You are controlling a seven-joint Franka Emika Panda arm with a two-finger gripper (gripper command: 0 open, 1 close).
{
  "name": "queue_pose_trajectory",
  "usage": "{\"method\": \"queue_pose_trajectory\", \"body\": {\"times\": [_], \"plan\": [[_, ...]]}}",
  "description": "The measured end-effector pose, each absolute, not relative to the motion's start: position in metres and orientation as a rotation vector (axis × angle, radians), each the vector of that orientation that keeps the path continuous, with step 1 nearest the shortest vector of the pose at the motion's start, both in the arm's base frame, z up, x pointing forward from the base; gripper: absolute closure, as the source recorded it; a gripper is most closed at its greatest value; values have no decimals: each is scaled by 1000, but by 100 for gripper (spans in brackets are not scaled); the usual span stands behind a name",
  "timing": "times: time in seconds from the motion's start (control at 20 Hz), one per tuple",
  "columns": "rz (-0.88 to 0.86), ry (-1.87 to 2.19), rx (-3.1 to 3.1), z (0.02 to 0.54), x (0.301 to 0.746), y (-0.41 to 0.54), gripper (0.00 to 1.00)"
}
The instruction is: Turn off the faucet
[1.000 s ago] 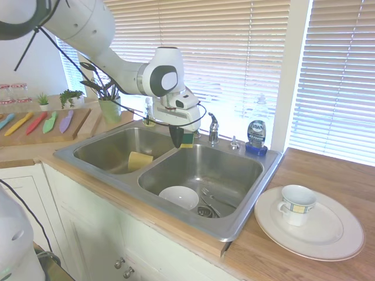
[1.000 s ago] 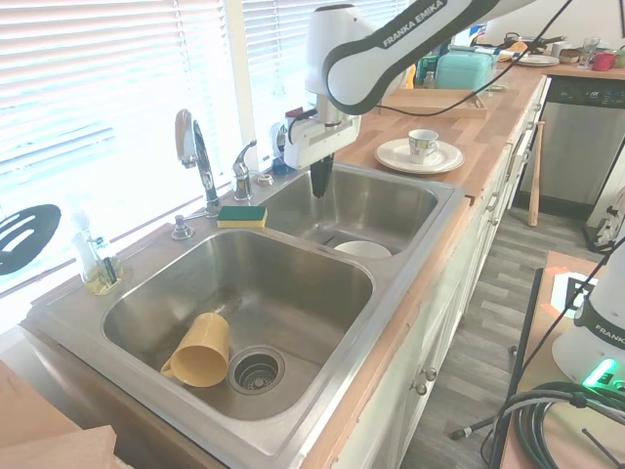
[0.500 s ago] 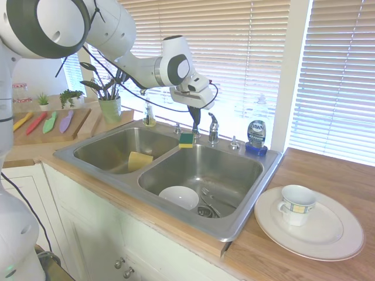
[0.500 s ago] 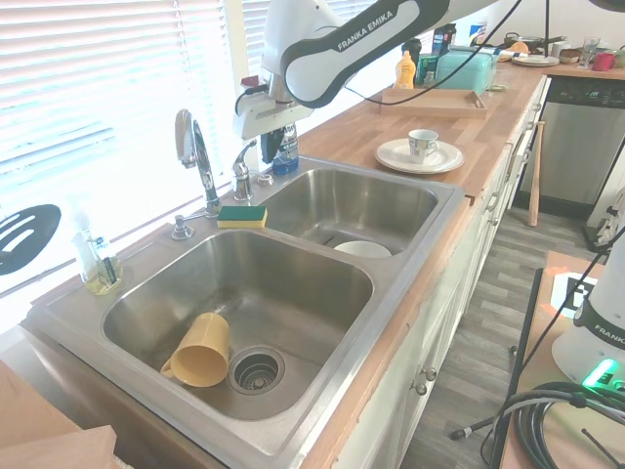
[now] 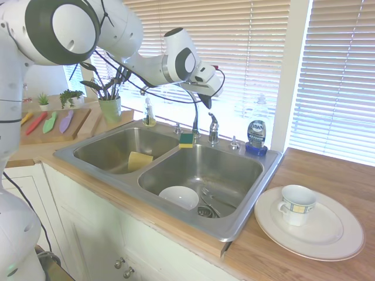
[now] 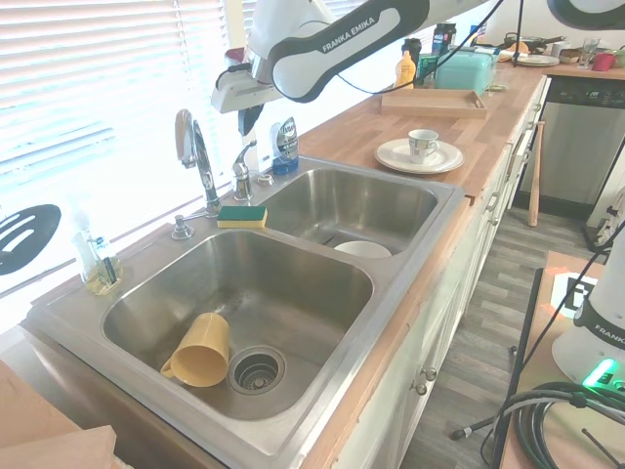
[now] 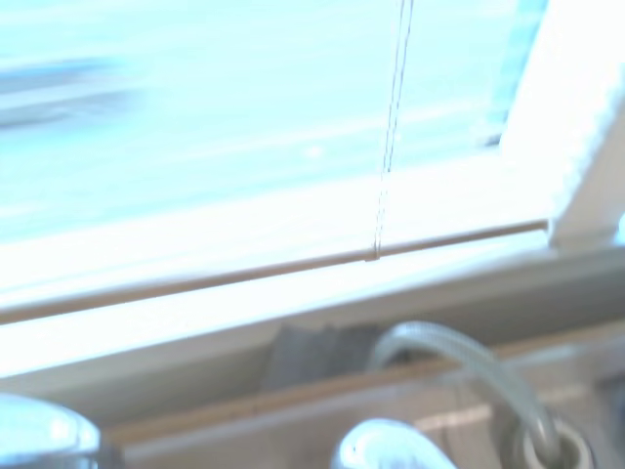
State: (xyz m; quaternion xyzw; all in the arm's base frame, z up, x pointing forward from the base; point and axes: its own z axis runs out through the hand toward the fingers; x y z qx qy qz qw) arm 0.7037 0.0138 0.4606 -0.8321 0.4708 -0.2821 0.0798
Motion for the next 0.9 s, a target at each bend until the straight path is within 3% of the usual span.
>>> {"method": "queue_pose_trajectory", "body": {"times": [0.9], "plan": [[-720, 1479, -2480, 427, 711, 0, 100]]}}
